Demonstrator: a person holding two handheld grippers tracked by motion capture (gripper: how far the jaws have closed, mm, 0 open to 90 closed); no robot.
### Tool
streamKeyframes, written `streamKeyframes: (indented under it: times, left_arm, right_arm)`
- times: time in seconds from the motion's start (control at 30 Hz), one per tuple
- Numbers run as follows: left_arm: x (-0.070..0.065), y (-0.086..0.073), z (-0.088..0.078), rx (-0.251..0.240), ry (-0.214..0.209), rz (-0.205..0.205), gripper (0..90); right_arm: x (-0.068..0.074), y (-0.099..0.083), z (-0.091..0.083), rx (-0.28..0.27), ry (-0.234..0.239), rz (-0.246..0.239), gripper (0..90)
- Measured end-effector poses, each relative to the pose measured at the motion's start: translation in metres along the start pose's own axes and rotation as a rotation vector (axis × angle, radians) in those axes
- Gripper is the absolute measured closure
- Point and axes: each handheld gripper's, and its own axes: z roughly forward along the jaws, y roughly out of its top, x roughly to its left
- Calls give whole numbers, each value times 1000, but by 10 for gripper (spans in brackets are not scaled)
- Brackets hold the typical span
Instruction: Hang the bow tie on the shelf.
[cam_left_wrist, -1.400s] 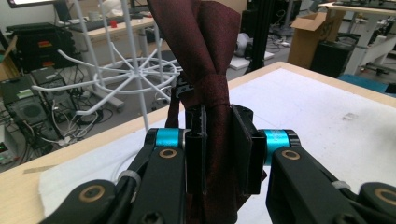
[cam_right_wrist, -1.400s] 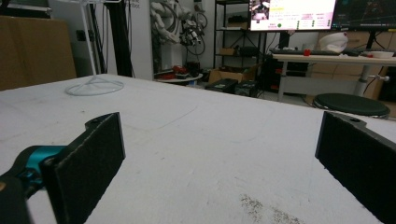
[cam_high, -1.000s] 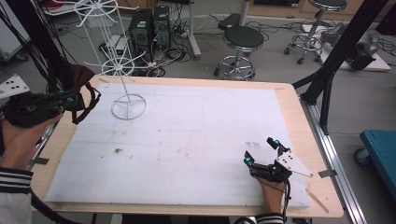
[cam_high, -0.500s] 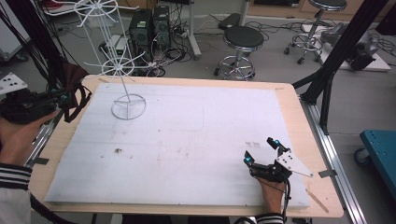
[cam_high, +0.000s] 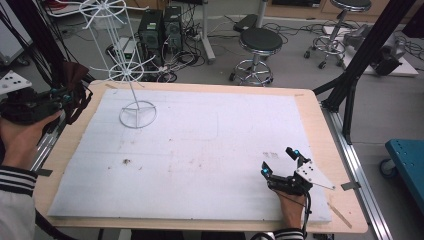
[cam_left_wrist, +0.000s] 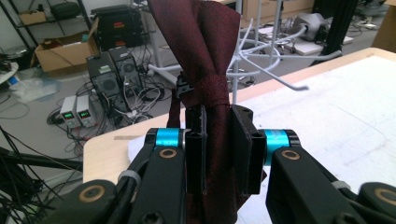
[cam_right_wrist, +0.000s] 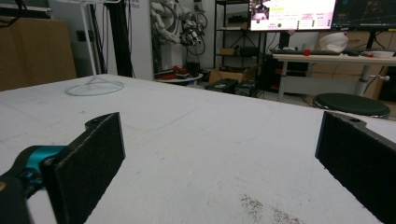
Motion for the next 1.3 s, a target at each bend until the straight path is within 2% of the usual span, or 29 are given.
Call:
streamKeyframes:
  times: [0.1,0.17,0.33,0.63,0.9,1.07,1.3]
  left_arm:
    - [1,3,3,-1,14,13,763]
    - [1,5,5,-9,9,2,763]
    - [1,9,11,-9,27,16,763]
    - [0,9,22,-9,22,4,763]
    - [-7,9,31,-1,7,12,763]
    - [-12,7,35,5,-1,23,763]
    - [-19,-3,41,8,-10,2,763]
  right_arm:
    - [0,0,0,-1,0,2,7]
    - [0,0,0,1,0,2,7]
    - [0,0,0,1,2,0,7]
    - [0,0,0,1,0,3,7]
    - [0,0,0,1,1,5,7]
    - [0,0,0,0,-1,2,7]
    - [0,0,0,0,0,2,7]
